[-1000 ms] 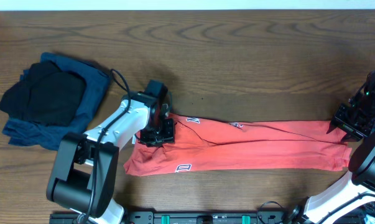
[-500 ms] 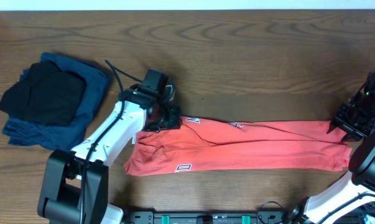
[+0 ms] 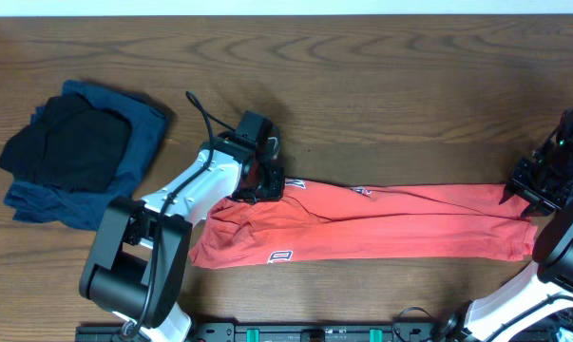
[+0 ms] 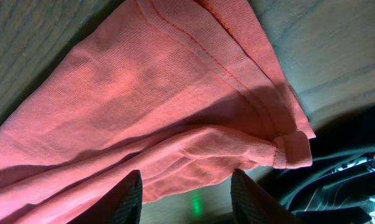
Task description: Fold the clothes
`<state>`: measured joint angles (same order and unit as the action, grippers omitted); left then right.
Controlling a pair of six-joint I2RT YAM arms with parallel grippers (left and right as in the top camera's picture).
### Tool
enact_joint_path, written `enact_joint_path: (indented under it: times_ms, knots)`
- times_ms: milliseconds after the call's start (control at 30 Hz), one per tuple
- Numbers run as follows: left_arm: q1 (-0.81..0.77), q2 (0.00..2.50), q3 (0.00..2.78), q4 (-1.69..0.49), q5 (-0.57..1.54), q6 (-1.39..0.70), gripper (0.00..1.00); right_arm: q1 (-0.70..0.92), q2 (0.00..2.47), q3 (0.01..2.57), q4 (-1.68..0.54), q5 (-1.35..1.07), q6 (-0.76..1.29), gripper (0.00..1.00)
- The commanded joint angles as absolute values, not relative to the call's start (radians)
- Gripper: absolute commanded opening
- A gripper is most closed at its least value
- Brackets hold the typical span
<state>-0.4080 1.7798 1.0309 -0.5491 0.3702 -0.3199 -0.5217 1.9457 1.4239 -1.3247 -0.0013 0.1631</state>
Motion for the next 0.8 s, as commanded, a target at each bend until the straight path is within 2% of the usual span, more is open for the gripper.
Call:
enact_joint_path:
  times_ms: [0, 400, 533, 767]
  knots:
    - [-0.412, 1.776, 1.044, -0.545, 0.44, -0.312, 0.06, -0.527, 1.941, 1.436, -1.328, -0.004, 0.148, 0.45]
    - [-0.451, 1.573, 1.044, -0.59, 0.67, -0.316, 0.06, -0.527, 1.941, 1.436, -1.324, -0.004, 0.148, 0.45]
    - [-0.554, 1.525, 1.044, -0.535, 0.748, -0.316, 0.06, -0.527, 1.941, 1.436, -1.324, -0.004, 0.148, 0.45]
    - [-0.757, 1.534, 1.044, -0.443, 0.735, -0.319, 0.06, -0.527, 1.941, 1.436, -1.325, -0.004, 0.147, 0.45]
